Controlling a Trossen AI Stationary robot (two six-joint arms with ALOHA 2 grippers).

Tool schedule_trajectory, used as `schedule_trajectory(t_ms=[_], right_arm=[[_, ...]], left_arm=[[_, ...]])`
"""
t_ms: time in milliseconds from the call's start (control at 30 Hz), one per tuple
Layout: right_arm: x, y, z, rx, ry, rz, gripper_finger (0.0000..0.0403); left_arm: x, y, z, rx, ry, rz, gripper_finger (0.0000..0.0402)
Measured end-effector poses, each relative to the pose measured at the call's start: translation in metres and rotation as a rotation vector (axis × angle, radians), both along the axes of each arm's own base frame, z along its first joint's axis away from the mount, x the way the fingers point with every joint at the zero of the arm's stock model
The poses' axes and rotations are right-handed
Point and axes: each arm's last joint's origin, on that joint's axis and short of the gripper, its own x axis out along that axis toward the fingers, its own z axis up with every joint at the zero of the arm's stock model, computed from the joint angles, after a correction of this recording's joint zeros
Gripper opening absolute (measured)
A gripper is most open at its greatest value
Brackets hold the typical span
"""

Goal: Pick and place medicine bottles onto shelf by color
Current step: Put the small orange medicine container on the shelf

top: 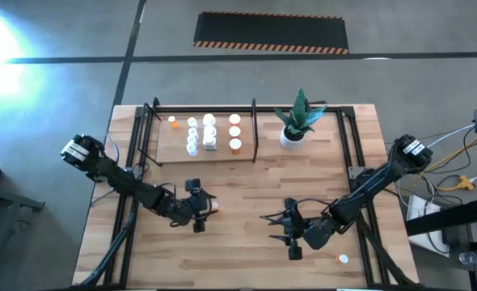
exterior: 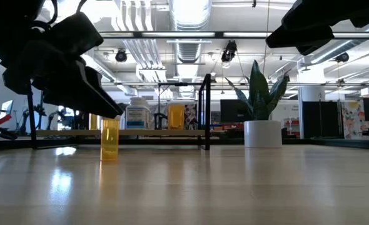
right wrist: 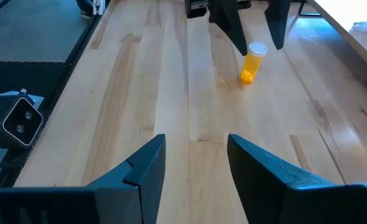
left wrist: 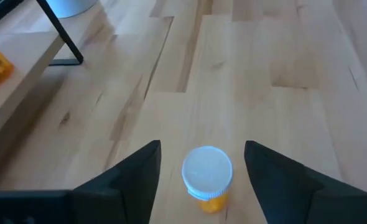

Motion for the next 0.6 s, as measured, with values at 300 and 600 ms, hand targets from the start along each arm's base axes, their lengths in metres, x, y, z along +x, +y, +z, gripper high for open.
schedule_trajectory(t_ms=[300,600], right_arm=[[0.0,0.0,0.0,0.001,0.0,0.0,0.0162],[0.0,0.0,0.0,0.001,0.0,0.0,0.0162]], left_arm=[[-0.0001,0.0002,-0.001,-0.007,0.007,-0.005,0.0149],[-0.0014,0.0003,-0.003,-0.02,0.018,-0.024,0.0118]])
